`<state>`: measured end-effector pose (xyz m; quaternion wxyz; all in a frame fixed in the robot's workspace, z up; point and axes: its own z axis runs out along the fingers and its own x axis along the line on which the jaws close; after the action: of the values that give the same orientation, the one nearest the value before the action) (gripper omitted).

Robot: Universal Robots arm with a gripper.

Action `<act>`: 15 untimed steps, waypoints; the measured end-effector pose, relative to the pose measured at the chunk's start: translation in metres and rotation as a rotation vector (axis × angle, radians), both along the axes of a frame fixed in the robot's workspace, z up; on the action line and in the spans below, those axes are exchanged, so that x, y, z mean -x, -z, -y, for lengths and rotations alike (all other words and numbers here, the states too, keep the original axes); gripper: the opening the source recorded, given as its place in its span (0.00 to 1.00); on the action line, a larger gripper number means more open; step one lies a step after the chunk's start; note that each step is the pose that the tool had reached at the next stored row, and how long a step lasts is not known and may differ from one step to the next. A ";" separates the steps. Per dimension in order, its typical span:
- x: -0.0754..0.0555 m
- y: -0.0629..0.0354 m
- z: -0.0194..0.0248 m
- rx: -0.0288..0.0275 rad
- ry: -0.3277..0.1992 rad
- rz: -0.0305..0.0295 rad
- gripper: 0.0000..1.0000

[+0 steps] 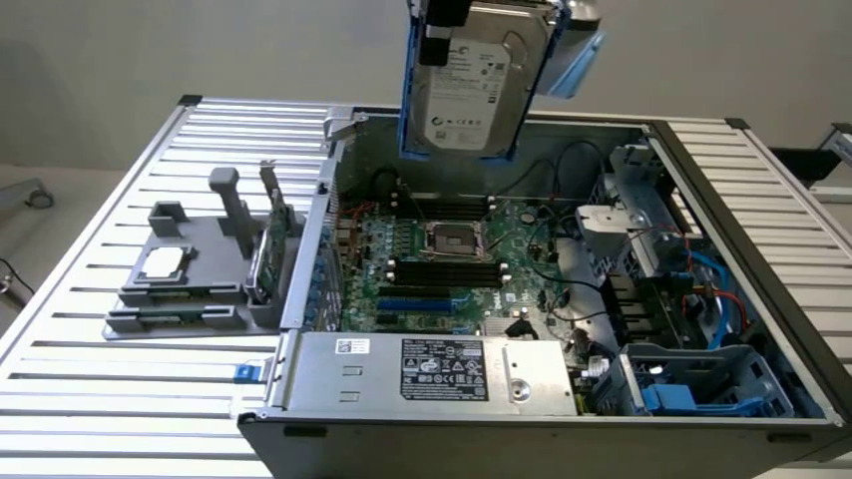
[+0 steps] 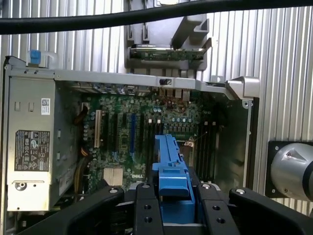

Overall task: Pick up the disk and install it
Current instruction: 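Pick up the disk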

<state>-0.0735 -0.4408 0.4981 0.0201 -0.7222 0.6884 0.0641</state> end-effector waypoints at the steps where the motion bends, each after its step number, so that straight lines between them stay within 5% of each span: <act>1: -0.004 -0.0004 0.0024 -0.0001 0.000 0.0000 0.33; 15: -0.054 -0.0051 0.0350 -0.0028 0.000 0.0000 0.33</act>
<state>-0.0195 -0.4759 0.5032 0.0211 -0.7223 0.6882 0.0651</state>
